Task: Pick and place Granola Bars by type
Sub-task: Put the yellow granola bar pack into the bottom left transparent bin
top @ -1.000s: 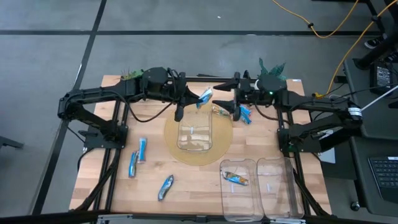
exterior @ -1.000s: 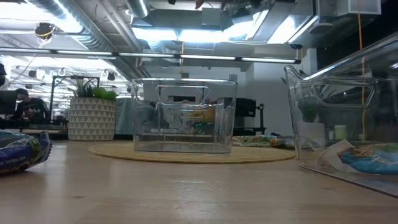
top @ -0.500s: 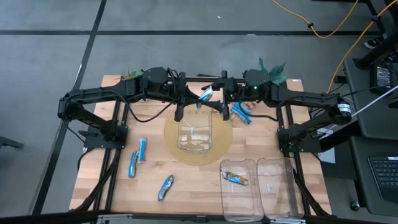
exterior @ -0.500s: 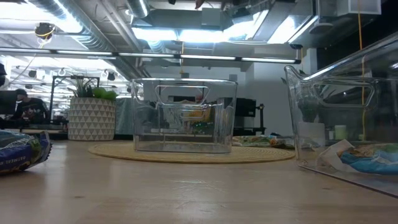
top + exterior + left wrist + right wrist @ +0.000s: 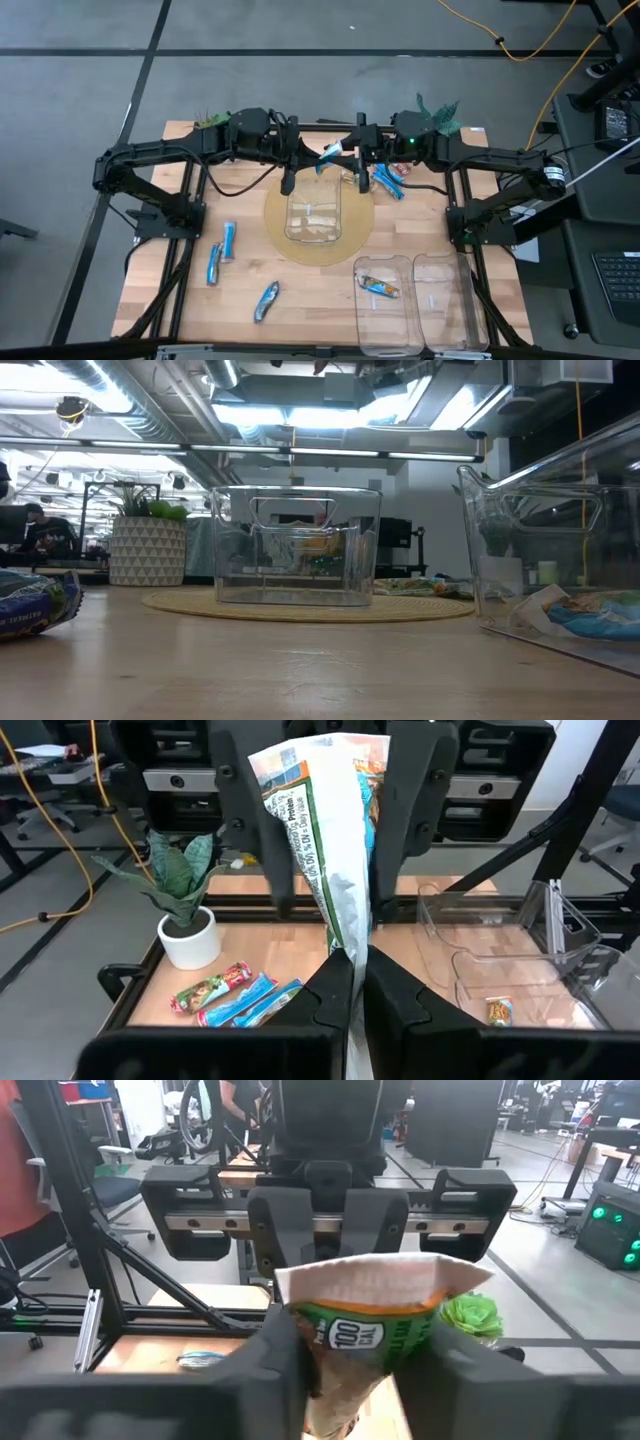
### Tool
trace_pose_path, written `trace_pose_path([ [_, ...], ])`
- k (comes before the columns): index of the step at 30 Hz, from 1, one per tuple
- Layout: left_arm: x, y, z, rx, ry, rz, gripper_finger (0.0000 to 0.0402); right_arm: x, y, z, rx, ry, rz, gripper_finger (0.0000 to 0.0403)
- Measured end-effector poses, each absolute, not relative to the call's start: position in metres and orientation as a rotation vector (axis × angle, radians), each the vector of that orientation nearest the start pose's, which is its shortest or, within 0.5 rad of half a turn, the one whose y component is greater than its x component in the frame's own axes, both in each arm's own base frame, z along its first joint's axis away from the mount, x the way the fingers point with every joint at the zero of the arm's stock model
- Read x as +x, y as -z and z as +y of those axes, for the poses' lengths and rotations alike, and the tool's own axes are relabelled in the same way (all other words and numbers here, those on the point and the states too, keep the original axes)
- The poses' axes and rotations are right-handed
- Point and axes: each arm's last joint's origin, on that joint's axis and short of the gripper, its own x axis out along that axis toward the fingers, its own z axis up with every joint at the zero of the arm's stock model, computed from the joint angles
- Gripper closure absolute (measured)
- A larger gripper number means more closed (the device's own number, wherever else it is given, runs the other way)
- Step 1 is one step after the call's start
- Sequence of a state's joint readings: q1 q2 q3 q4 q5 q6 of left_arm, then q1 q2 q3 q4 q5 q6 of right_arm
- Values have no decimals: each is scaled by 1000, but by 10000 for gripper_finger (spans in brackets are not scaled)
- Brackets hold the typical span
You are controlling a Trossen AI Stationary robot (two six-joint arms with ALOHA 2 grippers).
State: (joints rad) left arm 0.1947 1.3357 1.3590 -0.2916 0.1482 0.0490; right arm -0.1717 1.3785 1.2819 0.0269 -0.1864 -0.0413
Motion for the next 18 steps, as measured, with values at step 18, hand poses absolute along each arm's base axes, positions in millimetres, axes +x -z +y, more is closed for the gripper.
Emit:
trace_pose_path([
  [18, 283, -400, 50, -41, -39, 305, 296, 310, -394, -48, -77, -17, 59, 354],
])
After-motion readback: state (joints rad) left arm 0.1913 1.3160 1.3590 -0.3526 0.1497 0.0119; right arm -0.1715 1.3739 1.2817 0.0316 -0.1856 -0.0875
